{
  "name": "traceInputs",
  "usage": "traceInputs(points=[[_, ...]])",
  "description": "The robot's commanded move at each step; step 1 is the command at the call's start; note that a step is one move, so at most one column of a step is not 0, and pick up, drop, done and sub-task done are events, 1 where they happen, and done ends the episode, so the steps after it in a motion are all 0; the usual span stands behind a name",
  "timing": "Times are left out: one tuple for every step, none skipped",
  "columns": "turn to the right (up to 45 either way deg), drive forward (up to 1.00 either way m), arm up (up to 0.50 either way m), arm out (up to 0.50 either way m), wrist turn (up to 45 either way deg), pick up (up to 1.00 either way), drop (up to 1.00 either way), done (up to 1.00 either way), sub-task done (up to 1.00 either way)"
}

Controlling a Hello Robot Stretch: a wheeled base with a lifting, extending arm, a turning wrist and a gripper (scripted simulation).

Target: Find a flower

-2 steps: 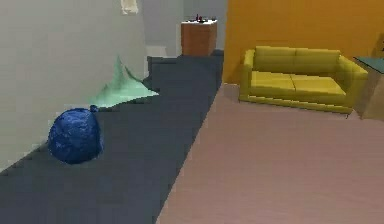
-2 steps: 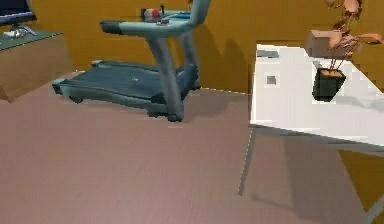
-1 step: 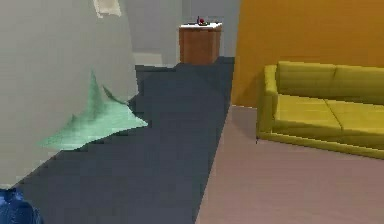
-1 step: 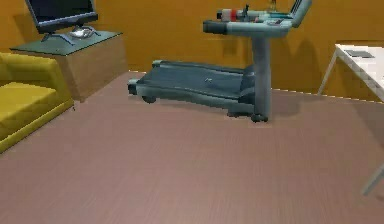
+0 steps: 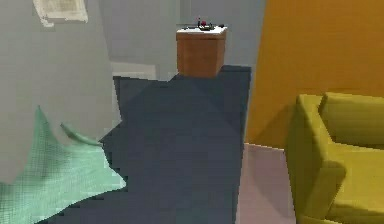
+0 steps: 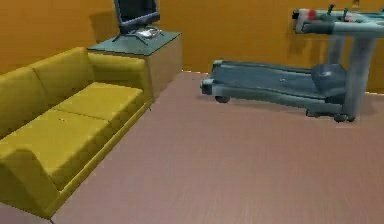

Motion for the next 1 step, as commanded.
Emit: traceInputs(points=[[0.0,1.00,0.00,0.00,0.0,0.00,0.00,0.00,0.00]])
